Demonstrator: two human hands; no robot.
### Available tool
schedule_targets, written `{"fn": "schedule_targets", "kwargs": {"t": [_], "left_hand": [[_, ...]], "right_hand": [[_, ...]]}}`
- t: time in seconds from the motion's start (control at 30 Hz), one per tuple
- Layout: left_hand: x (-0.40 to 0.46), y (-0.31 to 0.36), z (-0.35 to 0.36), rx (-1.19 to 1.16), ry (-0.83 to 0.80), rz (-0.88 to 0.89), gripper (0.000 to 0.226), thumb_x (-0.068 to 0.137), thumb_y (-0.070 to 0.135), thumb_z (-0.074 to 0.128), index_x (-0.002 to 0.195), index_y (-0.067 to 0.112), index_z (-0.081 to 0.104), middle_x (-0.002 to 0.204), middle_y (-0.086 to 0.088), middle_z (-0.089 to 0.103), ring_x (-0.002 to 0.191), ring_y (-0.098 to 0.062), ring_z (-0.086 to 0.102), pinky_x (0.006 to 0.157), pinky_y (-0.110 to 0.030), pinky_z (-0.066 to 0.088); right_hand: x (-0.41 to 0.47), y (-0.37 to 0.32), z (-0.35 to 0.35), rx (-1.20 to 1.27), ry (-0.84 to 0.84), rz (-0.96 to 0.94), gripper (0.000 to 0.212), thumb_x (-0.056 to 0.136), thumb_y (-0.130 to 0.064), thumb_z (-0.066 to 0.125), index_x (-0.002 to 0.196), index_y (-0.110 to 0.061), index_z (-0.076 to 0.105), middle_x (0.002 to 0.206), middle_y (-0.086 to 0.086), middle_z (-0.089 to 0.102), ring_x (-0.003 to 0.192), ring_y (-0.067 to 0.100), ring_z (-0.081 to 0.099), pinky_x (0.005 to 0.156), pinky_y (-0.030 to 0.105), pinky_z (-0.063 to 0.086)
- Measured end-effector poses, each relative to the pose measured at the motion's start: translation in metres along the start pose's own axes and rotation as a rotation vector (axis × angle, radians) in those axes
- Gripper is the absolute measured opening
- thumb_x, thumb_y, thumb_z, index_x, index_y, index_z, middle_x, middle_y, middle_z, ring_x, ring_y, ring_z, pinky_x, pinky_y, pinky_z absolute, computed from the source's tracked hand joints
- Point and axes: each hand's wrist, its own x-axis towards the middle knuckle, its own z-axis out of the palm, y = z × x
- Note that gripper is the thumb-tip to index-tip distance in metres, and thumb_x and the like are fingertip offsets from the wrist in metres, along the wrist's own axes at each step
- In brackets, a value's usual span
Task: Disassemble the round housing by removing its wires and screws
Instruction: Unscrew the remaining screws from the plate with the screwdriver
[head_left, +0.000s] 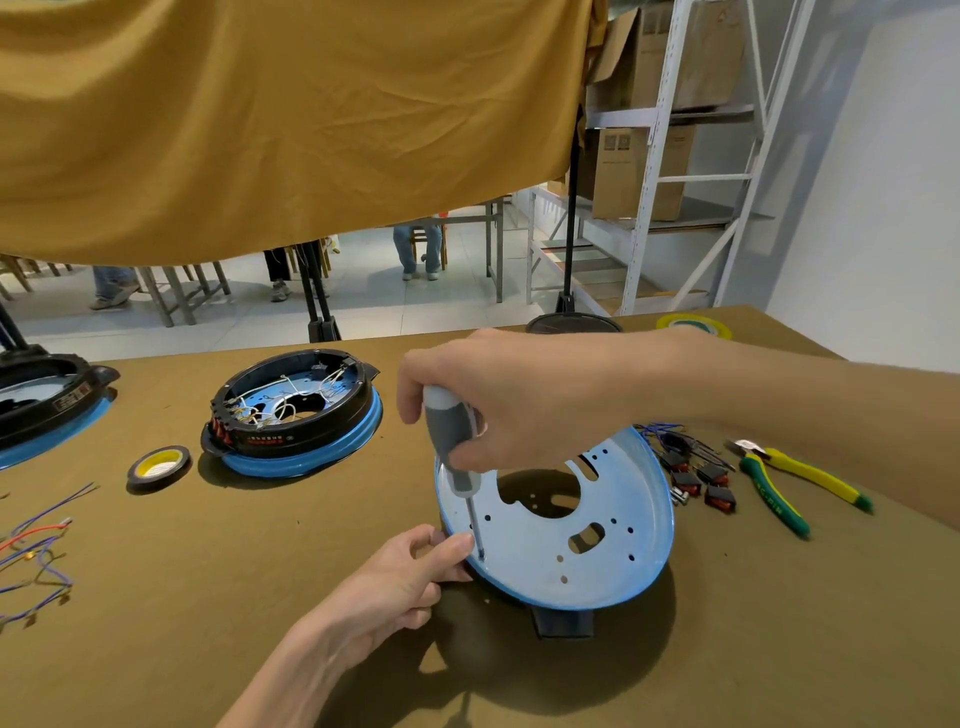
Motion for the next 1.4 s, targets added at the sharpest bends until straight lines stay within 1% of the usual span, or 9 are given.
{"fn": "schedule_targets", "kwargs": {"t": [0.2,0.43,0.6,0.73,0.8,1.0,1.17,1.3,1.4], "left_hand": [[0.0,-0.002,0.001,0.01,0.034,0.01,0.066,0.066,0.064,0.073,0.118,0.027,0.056,0.102,-0.006,0.081,0.045,-0.006,0.027,0.043,-0.018,0.032],[0.001,-0.008,-0.002,0.036,-0.001,0.061,0.088,0.058,0.071,0.075,0.128,0.021,0.057,0.108,-0.009,0.08,0.047,-0.008,0.024,0.044,-0.019,0.029],[0.0,-0.009,-0.002,0.037,0.002,0.053,0.087,0.057,0.071,0.076,0.127,0.023,0.057,0.107,-0.007,0.08,0.05,-0.009,0.024,0.047,-0.02,0.029],[0.0,-0.007,-0.002,0.036,0.004,0.039,0.081,0.061,0.068,0.074,0.126,0.023,0.056,0.105,-0.006,0.081,0.05,-0.009,0.026,0.048,-0.02,0.029],[0.0,-0.007,-0.001,0.036,0.018,0.037,0.075,0.065,0.065,0.072,0.125,0.023,0.057,0.103,-0.006,0.081,0.049,-0.008,0.026,0.046,-0.019,0.029],[0.0,-0.01,-0.001,0.014,0.022,0.052,0.076,0.068,0.064,0.073,0.127,0.019,0.058,0.108,-0.011,0.08,0.05,-0.008,0.024,0.047,-0.019,0.028],[0.001,-0.01,-0.002,0.006,0.012,0.051,0.078,0.064,0.064,0.073,0.126,0.018,0.058,0.107,-0.012,0.08,0.048,-0.008,0.026,0.046,-0.019,0.029],[0.001,-0.011,-0.002,0.011,0.018,0.059,0.08,0.062,0.066,0.074,0.125,0.019,0.059,0.107,-0.012,0.08,0.049,-0.008,0.026,0.047,-0.019,0.03],[0.0,-0.01,-0.002,0.014,0.011,0.041,0.075,0.066,0.065,0.072,0.126,0.021,0.059,0.106,-0.009,0.08,0.048,-0.007,0.028,0.048,-0.019,0.032]], "right_hand": [[-0.001,-0.006,0.006,-0.358,0.146,0.046,0.042,0.096,-0.064,0.05,0.097,-0.023,0.058,0.071,-0.008,0.057,0.057,0.009,0.051,0.048,0.019,0.036],[-0.008,-0.002,-0.008,-0.153,-0.128,-0.011,0.021,0.091,-0.016,0.069,0.106,-0.023,0.056,0.105,-0.003,0.057,0.091,0.014,0.056,0.062,0.017,0.04],[-0.009,-0.003,0.011,-0.498,0.156,0.093,0.049,0.099,-0.061,0.045,0.124,-0.019,0.048,0.076,-0.005,0.05,0.061,0.01,0.049,0.046,0.019,0.028],[-0.007,0.001,0.011,-0.363,0.082,0.013,0.023,0.099,-0.037,0.06,0.117,-0.023,0.052,0.088,-0.006,0.056,0.067,0.008,0.049,0.049,0.015,0.03],[-0.008,0.001,0.004,-0.157,-0.025,-0.021,0.038,0.09,-0.023,0.075,0.12,-0.026,0.052,0.098,-0.008,0.056,0.08,0.009,0.054,0.054,0.014,0.039],[-0.008,-0.008,0.012,-0.616,0.199,0.044,0.053,0.096,-0.068,0.044,0.107,-0.019,0.057,0.069,-0.006,0.052,0.055,0.009,0.047,0.045,0.02,0.028],[-0.009,-0.002,0.002,-0.23,-0.05,-0.012,0.027,0.092,-0.026,0.071,0.11,-0.027,0.051,0.101,-0.005,0.056,0.083,0.012,0.052,0.057,0.017,0.036],[-0.01,-0.003,0.012,-0.422,0.136,0.022,0.049,0.096,-0.06,0.054,0.125,-0.022,0.046,0.085,-0.005,0.054,0.067,0.011,0.05,0.049,0.021,0.03],[-0.008,0.0,0.017,-0.578,0.212,0.035,0.041,0.101,-0.056,0.046,0.117,-0.018,0.052,0.071,-0.008,0.044,0.058,0.01,0.045,0.046,0.021,0.027]]}}
